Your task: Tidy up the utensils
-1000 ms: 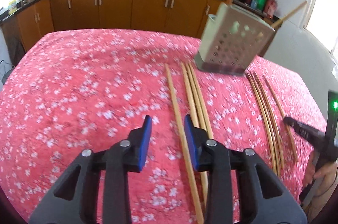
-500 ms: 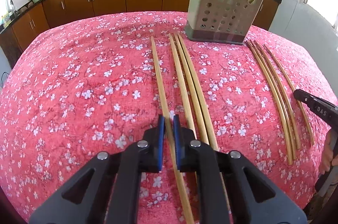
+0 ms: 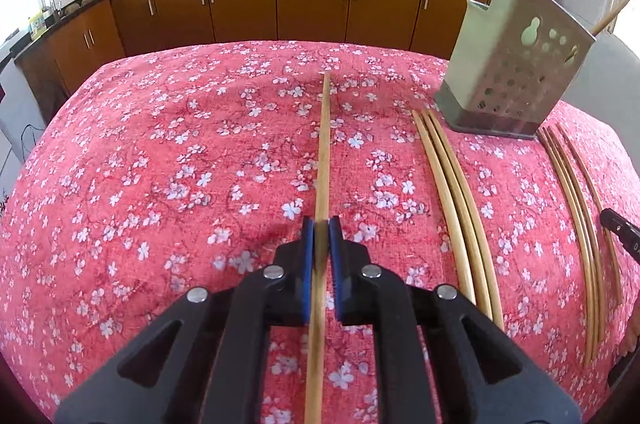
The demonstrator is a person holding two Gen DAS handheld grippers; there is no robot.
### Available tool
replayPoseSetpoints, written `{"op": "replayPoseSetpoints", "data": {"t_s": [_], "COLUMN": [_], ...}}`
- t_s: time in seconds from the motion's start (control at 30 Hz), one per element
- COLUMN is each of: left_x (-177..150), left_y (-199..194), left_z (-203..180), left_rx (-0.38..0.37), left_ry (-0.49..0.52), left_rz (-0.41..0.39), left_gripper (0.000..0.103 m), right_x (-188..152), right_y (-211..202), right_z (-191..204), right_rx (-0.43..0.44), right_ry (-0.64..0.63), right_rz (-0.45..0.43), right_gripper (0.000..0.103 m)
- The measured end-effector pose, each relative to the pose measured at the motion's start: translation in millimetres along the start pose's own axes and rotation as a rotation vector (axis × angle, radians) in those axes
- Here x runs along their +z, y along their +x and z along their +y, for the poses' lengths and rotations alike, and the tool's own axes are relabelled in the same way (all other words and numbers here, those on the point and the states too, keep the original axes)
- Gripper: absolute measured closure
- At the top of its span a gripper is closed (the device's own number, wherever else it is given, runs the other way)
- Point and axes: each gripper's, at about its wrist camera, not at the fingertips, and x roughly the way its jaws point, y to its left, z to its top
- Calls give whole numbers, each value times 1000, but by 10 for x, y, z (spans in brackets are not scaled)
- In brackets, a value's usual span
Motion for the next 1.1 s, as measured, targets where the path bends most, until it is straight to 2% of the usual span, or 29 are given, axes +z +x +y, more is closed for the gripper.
{"op": "replayPoseSetpoints", "data": {"t_s": [0.23,1.1], "left_x": [-6,2], "left_y": [4,23], "left_z": [19,36], "left_rx": [-26,-31], "left_ry": [-22,-25], "left_rz": [-1,-4], "left_gripper": [91,91], "right_x": [-8,0], "right_y": [-2,17], "right_z": [-22,-12], "right_rx": [3,5], "right_ry": [1,2], "right_rz": [-1,-2], "right_gripper": [95,95]}}
